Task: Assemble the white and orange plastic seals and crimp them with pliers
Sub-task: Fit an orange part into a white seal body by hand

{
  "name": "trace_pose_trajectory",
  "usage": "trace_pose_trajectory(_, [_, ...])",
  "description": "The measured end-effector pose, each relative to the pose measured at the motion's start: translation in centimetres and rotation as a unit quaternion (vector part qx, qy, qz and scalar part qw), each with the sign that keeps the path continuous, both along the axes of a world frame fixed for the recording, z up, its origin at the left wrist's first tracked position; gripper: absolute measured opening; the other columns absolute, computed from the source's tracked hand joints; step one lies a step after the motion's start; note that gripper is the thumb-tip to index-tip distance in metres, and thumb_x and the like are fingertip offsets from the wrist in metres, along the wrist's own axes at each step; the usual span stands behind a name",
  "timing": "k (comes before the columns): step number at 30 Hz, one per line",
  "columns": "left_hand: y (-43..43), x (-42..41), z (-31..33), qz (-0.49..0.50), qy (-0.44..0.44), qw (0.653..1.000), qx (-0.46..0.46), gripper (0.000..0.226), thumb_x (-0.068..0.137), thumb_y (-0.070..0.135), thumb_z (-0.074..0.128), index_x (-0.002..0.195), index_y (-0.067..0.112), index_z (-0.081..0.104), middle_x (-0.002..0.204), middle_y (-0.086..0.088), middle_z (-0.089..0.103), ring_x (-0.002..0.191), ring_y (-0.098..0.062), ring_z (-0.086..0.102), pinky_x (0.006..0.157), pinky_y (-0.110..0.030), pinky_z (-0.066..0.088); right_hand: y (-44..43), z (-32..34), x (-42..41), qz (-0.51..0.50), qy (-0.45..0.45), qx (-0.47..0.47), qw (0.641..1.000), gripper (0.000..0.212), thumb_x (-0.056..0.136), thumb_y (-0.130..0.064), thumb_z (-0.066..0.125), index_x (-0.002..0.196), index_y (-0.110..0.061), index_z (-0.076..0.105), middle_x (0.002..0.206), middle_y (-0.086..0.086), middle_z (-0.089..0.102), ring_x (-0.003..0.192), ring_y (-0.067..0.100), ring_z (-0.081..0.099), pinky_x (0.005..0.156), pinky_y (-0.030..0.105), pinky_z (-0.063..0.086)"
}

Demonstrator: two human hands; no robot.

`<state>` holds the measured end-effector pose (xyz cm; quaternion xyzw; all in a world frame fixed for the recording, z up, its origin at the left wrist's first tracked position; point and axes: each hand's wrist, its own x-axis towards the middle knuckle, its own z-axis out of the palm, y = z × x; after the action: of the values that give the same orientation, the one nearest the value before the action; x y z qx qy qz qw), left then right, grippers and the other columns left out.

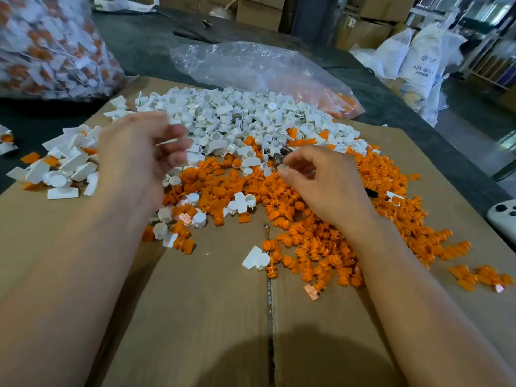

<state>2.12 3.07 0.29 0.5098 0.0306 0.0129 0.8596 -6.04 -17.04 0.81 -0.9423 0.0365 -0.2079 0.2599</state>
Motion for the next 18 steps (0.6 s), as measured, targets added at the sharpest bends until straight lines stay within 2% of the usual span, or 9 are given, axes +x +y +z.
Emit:
trace_pose_trajectory(2, [-1.3, -1.5, 0.7, -0.083, -0.097, 0.966, 0.223, 0.011, 0.081, 0.011, 0.068, 0.078, 0.02, 0.063, 0.063, 0.004, 0.068, 0.053, -0.004, 0.062, 0.045, -0.015, 0.047, 0.0, 0.0, 0.0, 0.001, 0.017, -0.007, 1.0, 0.015, 0.085, -0.031, 0.063, 0.095, -0.02, 0.065, 0.079, -0.021, 0.051, 0.079, 0.002, 0.053, 0.075, 0.024, 0.048])
trace_pose_trajectory(4, [-2.0, -2.5, 0.6, -0.17, -0.163, 0.904, 0.357, 0.014, 0.073, 0.013, 0.075, 0.079, 0.022, 0.066, 0.072, 0.003, 0.066, 0.055, 0.002, 0.057, 0.048, -0.01, 0.046, 0.0, 0.1, 0.0, 0.001, 0.028, -0.014, 1.0, 0.014, 0.085, -0.032, 0.062, 0.094, -0.021, 0.065, 0.08, -0.019, 0.053, 0.08, 0.004, 0.054, 0.075, 0.025, 0.048])
trace_pose_trajectory(6, [-2.3, -2.8, 0.2, -0.221, -0.171, 0.853, 0.44, 0.021, 0.069, 0.017, 0.079, 0.085, 0.024, 0.068, 0.08, 0.005, 0.063, 0.051, 0.004, 0.053, 0.041, -0.011, 0.041, 0.0, 0.2, 0.0, 0.002, 0.034, -0.018, 0.999, 0.014, 0.085, -0.032, 0.062, 0.093, -0.021, 0.066, 0.084, -0.013, 0.057, 0.082, 0.007, 0.056, 0.076, 0.029, 0.049])
trace_pose_trajectory(8, [-2.4, -2.7, -0.2, -0.242, -0.178, 0.827, 0.476, 0.028, 0.065, 0.022, 0.082, 0.086, 0.031, 0.065, 0.084, 0.012, 0.059, 0.05, 0.008, 0.051, 0.037, -0.01, 0.036, 0.0, 0.2, 0.0, 0.004, 0.039, -0.023, 0.999, 0.014, 0.085, -0.032, 0.063, 0.093, -0.02, 0.066, 0.086, -0.011, 0.059, 0.083, 0.009, 0.057, 0.077, 0.031, 0.049])
trace_pose_trajectory(11, [-2.5, -2.5, -0.4, -0.248, -0.233, 0.752, 0.564, 0.035, 0.062, 0.03, 0.083, 0.089, 0.037, 0.061, 0.085, 0.022, 0.05, 0.07, 0.007, 0.048, 0.052, -0.007, 0.033, 0.0, 0.2, -0.1, -0.001, 0.042, -0.026, 0.999, 0.014, 0.085, -0.032, 0.063, 0.092, -0.02, 0.066, 0.084, -0.012, 0.057, 0.083, 0.009, 0.056, 0.077, 0.031, 0.049])
trace_pose_trajectory(12, [-2.6, -2.4, -0.5, -0.243, -0.253, 0.723, 0.595, 0.035, 0.063, 0.033, 0.082, 0.092, 0.036, 0.062, 0.084, 0.022, 0.047, 0.074, 0.003, 0.046, 0.056, -0.01, 0.03, 0.0, 0.3, -0.1, -0.001, 0.042, -0.024, 0.999, 0.014, 0.085, -0.032, 0.063, 0.092, -0.02, 0.066, 0.084, -0.012, 0.057, 0.083, 0.009, 0.056, 0.077, 0.031, 0.049])
trace_pose_trajectory(14, [-2.7, -2.2, -0.7, -0.23, -0.28, 0.693, 0.624, 0.034, 0.067, 0.036, 0.079, 0.098, 0.03, 0.067, 0.083, 0.019, 0.045, 0.078, -0.005, 0.042, 0.062, -0.022, 0.028, 0.0, 0.3, -0.2, 0.0, 0.046, -0.026, 0.999, 0.014, 0.085, -0.032, 0.063, 0.092, -0.02, 0.066, 0.084, -0.012, 0.057, 0.082, 0.009, 0.056, 0.076, 0.031, 0.049])
trace_pose_trajectory(16, [-2.8, -2.2, -0.9, -0.221, -0.286, 0.683, 0.635, 0.03, 0.069, 0.036, 0.077, 0.097, 0.026, 0.069, 0.081, 0.018, 0.045, 0.081, -0.009, 0.042, 0.064, -0.026, 0.027, 0.0, 0.2, -0.1, 0.002, 0.051, -0.037, 0.998, 0.015, 0.085, -0.032, 0.063, 0.093, -0.02, 0.066, 0.083, -0.011, 0.058, 0.081, 0.008, 0.056, 0.076, 0.031, 0.049])
trace_pose_trajectory(18, [-2.9, -2.4, -0.9, -0.195, -0.277, 0.709, 0.618, 0.025, 0.071, 0.029, 0.077, 0.095, 0.025, 0.068, 0.081, 0.017, 0.047, 0.078, -0.01, 0.046, 0.062, -0.025, 0.03, 0.0, 0.1, -0.1, 0.007, 0.051, -0.044, 0.998, 0.016, 0.085, -0.032, 0.063, 0.094, -0.019, 0.067, 0.084, -0.011, 0.059, 0.08, 0.008, 0.056, 0.075, 0.03, 0.048])
